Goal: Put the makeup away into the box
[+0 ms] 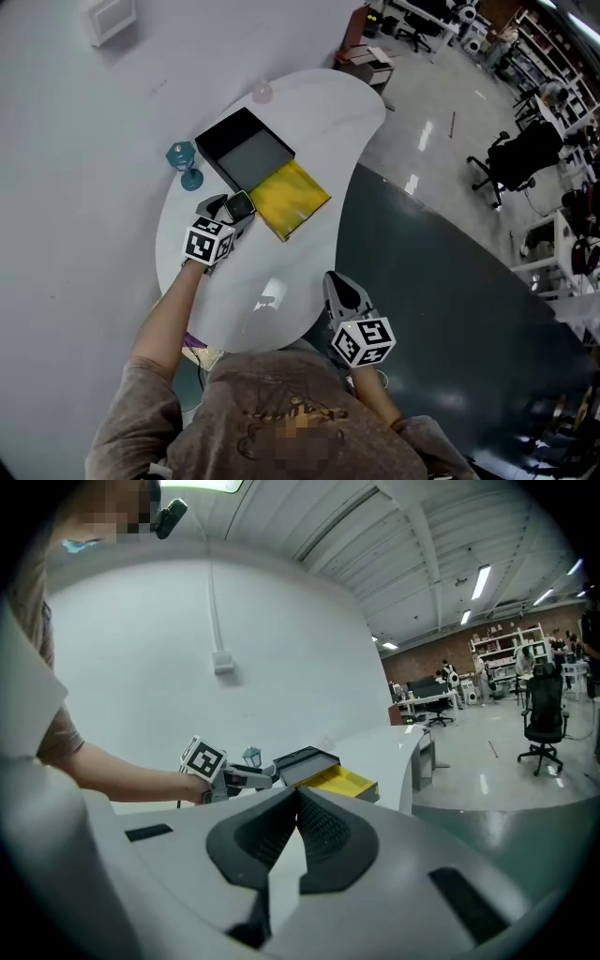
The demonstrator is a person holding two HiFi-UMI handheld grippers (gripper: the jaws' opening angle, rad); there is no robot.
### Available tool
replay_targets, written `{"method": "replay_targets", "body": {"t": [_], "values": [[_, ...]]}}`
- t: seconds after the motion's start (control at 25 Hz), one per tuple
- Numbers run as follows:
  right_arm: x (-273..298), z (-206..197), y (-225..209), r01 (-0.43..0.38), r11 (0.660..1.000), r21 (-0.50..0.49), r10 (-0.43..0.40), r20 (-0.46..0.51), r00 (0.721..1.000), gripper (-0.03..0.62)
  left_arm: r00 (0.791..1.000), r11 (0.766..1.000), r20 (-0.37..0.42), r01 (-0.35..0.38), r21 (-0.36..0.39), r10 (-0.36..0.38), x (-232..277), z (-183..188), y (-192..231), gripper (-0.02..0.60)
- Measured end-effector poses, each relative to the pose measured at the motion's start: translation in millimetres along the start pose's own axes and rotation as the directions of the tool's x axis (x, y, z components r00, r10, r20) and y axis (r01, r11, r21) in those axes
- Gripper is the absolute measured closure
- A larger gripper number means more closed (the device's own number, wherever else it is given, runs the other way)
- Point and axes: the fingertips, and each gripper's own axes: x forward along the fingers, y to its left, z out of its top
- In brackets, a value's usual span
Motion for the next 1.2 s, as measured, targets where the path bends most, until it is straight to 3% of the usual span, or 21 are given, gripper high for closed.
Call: {"method": "replay_targets", "body": {"t": [0.6, 1.2], "values": [[-20.9, -2.0, -15.2, 0.058, 0.997, 0.048, -0.060, 0.052, 0.997, 0.592, 0.995, 0.990, -0.010, 0.105, 0.098, -0.104, 25.1, 34.8, -56.0, 0.222], [-40.5, -7.1, -47.1, 0.134, 0.986, 0.100, -0.140, 0.058, 0.989, 0.592, 0.983, 0.971, -0.088, 0.176, 0.161, -0.163, 74.7, 43.9, -82.8, 0.224]]}}
